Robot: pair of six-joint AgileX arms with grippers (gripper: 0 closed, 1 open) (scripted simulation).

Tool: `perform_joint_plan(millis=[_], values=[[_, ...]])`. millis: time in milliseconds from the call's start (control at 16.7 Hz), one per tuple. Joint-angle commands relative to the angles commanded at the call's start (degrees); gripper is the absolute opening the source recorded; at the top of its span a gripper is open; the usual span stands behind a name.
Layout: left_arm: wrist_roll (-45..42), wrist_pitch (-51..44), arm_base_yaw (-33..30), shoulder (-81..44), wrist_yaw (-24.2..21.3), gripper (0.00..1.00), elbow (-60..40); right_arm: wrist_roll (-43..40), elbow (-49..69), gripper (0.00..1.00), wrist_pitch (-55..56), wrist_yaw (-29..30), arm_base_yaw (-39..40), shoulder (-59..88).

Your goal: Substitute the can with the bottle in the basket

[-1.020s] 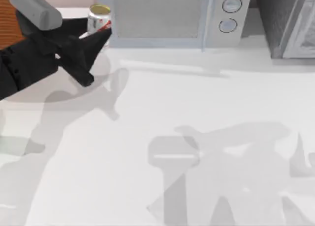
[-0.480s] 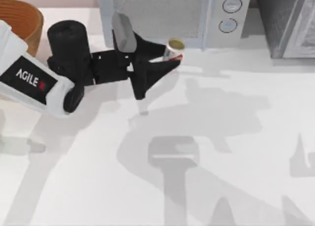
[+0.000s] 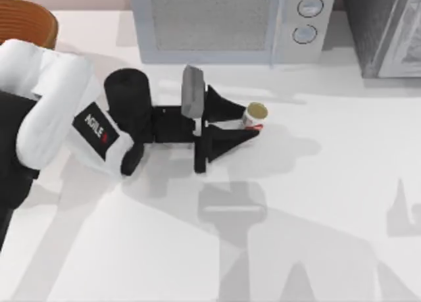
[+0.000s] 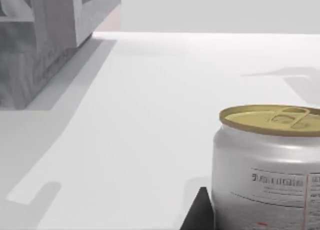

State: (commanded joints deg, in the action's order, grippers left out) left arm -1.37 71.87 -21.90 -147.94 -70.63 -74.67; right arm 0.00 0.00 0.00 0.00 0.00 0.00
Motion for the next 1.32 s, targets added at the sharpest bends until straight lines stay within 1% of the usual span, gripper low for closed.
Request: perform_joint_plan(millis=[360, 1140, 1200, 1320], values=[[-0.02, 0.28, -0.06, -0.47, -0.23, 0.0, -0.29, 0.0, 0.0, 1.0, 0.0, 0.0, 0.0, 0.0], [-0.02, 0.28, -0.06, -0.47, -0.23, 0.98, -0.29, 0.0, 0.0, 1.0, 0.0, 0.0, 0.0, 0.0], [-0.02, 0.28, -0.06, -0.47, -0.23, 1.0, -0.29, 0.0, 0.0, 1.0, 0.0, 0.0, 0.0, 0.0], [-0.02, 0.28, -0.06, -0.47, -0.23, 1.0, -0.29, 0.0, 0.0, 1.0, 0.0, 0.0, 0.0, 0.0]])
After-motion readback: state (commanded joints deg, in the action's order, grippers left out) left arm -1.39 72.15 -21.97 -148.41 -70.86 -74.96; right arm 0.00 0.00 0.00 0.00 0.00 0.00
